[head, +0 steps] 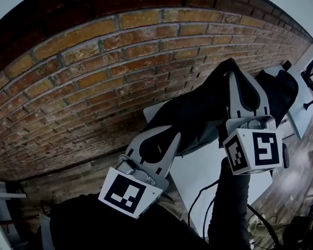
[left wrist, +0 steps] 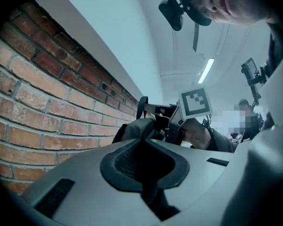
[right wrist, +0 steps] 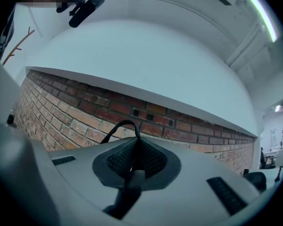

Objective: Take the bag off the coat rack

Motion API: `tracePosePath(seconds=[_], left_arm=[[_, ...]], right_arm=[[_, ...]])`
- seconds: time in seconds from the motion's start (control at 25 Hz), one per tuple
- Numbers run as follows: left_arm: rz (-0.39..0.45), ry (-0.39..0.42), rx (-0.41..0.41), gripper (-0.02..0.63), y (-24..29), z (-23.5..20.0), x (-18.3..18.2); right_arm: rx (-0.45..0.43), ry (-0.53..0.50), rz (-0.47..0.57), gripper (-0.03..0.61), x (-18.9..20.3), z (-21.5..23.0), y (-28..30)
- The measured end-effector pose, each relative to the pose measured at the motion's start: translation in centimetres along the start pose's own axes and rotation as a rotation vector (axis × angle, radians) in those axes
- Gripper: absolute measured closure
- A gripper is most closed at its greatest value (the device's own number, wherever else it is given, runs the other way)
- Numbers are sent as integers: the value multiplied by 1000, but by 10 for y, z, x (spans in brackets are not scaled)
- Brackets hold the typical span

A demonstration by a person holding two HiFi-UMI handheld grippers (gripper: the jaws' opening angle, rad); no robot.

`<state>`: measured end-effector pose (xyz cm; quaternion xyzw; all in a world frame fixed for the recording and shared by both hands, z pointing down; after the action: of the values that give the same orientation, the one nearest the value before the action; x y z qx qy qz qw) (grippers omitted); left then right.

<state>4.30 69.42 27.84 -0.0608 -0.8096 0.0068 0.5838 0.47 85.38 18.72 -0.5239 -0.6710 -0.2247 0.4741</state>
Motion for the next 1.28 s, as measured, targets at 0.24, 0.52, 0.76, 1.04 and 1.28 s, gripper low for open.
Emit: tracePosePath(seconds=[0.24, 0.52, 0.76, 1.04, 1.28], left_arm=[[-12, -1, -37, 581, 31, -25, 6], [-12, -12, -80, 581, 59, -57, 8], [-2, -4, -108, 581, 80, -78, 4], [9, 19, -145, 581, 99, -100, -3], [32, 25, -163, 578, 105, -105, -7]], right_arm=[[-31, 20, -2, 558, 26, 7, 37], [-63, 46, -23, 558, 57, 11, 78], [-64, 54, -19, 557, 76, 14, 109], [-89, 52, 27, 505, 82, 18, 124], [-71, 52, -24, 505, 91, 16, 119]])
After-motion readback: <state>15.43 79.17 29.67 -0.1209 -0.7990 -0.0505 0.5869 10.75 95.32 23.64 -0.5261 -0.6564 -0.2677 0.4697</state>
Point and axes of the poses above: the fingertips, and each gripper's own axes: y forward along the fingers, z to its right, x out of its underside, the point moved 5 cm from there along -y, backward along the fingers, and after that the axes turned 13 degrees about -y, right-handed, at the moved point
